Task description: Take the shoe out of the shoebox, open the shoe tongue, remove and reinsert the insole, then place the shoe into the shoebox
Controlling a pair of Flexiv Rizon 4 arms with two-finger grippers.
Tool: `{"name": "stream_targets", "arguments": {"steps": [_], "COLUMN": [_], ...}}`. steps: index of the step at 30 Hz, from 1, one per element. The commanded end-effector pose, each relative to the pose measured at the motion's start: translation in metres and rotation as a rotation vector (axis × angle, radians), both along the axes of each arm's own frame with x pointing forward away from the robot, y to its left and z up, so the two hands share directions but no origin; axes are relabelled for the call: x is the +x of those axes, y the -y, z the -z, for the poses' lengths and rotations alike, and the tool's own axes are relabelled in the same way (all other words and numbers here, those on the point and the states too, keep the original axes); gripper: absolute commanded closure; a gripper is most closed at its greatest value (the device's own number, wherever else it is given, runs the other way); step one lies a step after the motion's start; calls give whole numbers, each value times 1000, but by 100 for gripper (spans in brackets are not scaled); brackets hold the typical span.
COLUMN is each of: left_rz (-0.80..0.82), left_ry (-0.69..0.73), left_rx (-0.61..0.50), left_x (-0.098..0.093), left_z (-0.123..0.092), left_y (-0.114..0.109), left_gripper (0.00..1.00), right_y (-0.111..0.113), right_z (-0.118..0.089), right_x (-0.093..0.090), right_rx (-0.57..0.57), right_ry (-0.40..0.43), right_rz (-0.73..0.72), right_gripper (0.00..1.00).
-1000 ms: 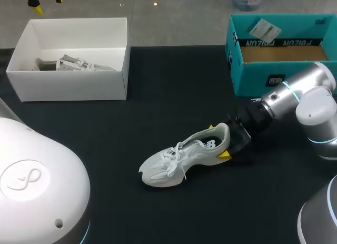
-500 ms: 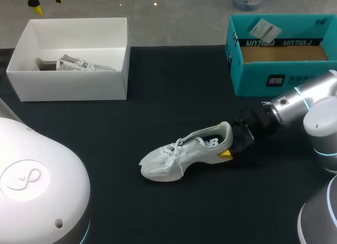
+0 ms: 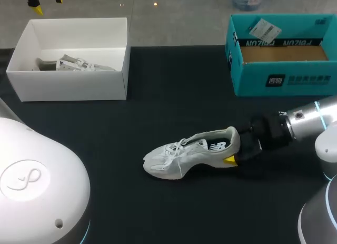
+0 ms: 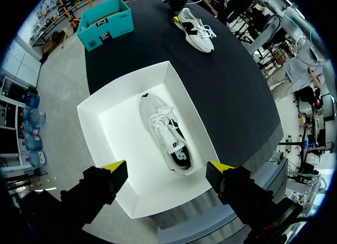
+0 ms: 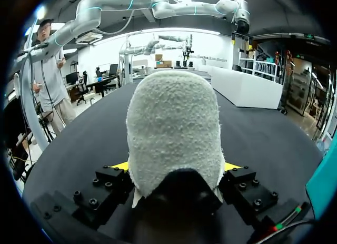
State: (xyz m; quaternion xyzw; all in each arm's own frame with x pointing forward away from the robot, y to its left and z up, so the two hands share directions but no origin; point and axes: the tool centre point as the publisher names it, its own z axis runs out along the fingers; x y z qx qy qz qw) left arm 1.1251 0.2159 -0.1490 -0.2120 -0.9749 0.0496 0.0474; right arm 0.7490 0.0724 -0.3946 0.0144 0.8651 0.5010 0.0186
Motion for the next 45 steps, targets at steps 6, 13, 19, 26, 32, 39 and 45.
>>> {"name": "stream_targets", "arguments": {"steps": [6,13,19,26,32,39,45], "left_rz": [1,1,1,1,1,1,1], "left_ry": [-1,-1,-1,-1,-1,-1,-1], "left_rx": [1,1,1,1,1,1,1], "left_x": [0,0,0,0,0,0,0], "left_z": [0,0,0,0,0,0,0], "left_y": [0,0,0,0,0,0,0], "left_gripper": [0,0,0,0,0,0,0], "right_y": [-5,-3,1,5,5,4,4], "right_z": [8,20,24,27,34,35,35], "right_x": [-11,-16,-13,-9,-8,-8,-8], "right_rx": [18,35,31,27,30,34,34], "right_ry": [41,6,-14,-21,-33,-38,-38], "right_rz": [101,98,62,39,23,18,18], "right_gripper": [100,100,100,100,100,100,100]}}
